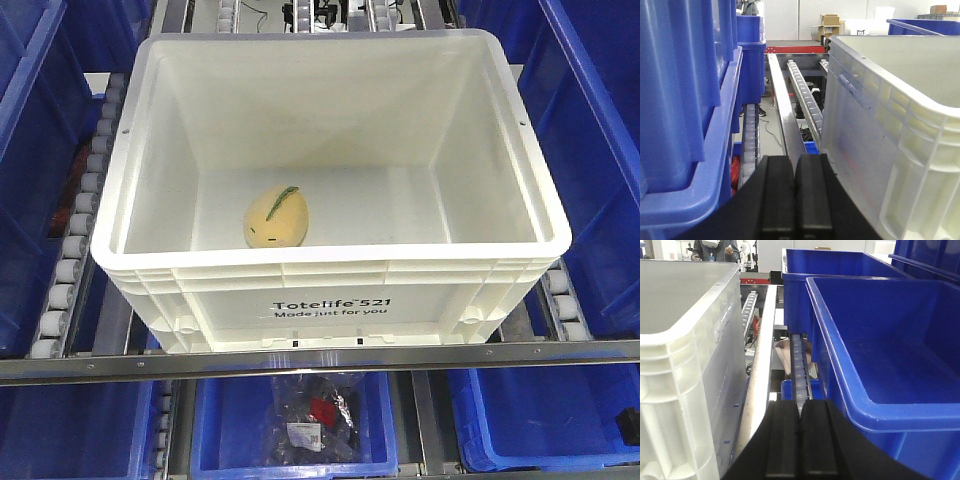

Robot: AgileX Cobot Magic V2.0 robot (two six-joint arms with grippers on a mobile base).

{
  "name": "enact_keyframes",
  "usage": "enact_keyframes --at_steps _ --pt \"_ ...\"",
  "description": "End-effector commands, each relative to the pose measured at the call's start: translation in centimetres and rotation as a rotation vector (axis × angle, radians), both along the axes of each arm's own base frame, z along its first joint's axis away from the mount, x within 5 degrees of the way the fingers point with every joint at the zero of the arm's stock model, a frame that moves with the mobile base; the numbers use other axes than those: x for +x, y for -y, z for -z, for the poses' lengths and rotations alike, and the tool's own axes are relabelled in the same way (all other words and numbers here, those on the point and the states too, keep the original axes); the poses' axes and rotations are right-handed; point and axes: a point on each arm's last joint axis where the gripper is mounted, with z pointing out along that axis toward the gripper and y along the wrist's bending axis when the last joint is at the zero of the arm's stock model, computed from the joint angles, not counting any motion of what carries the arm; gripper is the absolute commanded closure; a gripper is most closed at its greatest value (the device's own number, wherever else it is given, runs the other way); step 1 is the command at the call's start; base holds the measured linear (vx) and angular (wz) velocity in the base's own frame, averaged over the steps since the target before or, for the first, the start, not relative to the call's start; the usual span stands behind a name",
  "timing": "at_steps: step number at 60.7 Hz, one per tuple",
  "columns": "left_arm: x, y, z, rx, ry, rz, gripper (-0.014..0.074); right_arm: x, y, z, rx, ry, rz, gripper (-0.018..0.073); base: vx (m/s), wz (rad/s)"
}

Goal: Place moving items into box and shelve

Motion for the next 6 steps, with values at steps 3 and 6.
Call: enact_keyframes --at_steps 3,6 --pt "-0.08 -0.06 -0.29 -0.021 0.084 -0.005 0.0603 -0.1 -0.02 -0.73 -0.006 0.096 -0.002 0.0565 0.0 0.0" --pt "-0.08 -0.06 -0.29 -0.021 0.084 -0.005 0.0603 -0.1 -0.02 -0.73 -0.006 0.096 -0.002 0.0565 0.0 0.0"
